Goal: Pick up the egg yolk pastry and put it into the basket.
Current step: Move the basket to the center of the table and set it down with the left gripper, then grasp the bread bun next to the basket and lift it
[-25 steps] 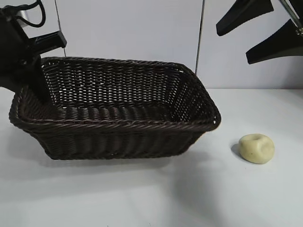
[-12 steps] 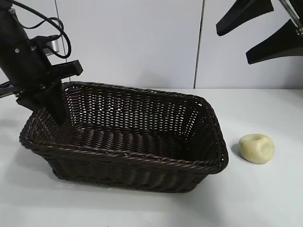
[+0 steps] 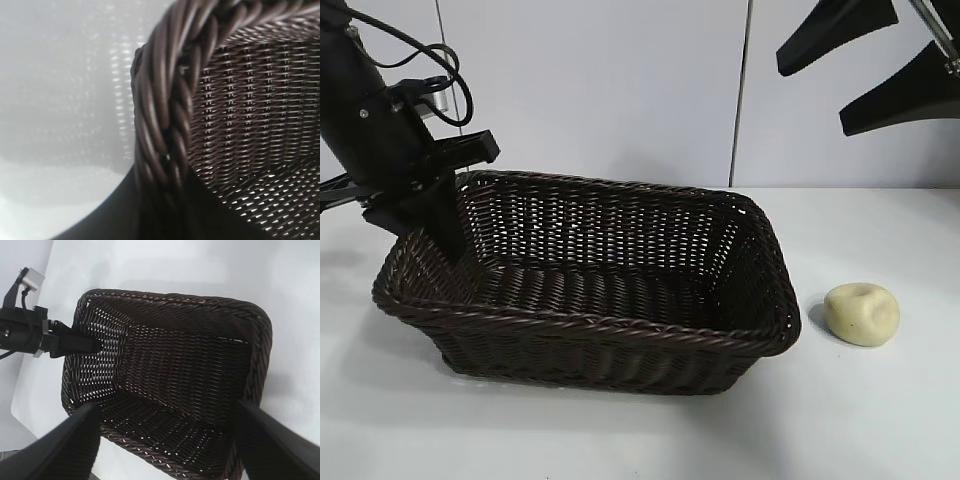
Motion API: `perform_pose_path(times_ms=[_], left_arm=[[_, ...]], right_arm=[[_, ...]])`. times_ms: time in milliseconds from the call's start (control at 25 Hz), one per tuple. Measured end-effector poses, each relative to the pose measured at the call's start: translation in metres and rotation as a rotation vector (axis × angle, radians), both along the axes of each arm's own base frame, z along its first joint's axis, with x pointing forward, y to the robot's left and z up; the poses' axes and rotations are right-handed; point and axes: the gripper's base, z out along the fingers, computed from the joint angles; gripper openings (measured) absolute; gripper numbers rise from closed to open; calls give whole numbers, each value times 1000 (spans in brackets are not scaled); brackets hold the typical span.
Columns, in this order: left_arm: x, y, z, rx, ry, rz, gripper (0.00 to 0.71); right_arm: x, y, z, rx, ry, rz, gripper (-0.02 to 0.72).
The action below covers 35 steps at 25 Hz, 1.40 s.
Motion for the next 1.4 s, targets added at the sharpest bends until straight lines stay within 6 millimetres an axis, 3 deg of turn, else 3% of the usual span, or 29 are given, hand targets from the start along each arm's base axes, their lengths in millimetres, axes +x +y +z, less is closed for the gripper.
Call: perform_pose_path(times_ms=[80,160,560,880,1200,1400], left_arm=[[1,-1,3,-3,3,-5,548],[2,-1,8,3,4,-21,580],[-2,11,86,120,-99,-130,599],[5,41,86,350,-123,-55,599],[12,112,86,388,-82,123,599],[10,116,86,389,-53,132,599]], right_arm=[[0,0,0,3,3,-4,537],[0,0,0,3,3,-4,537],[0,0,0,4,5,-5,537],[0,0,0,4,5,-5,537],[0,0,0,4,5,-5,537],[0,0,0,1,5,-4,537]])
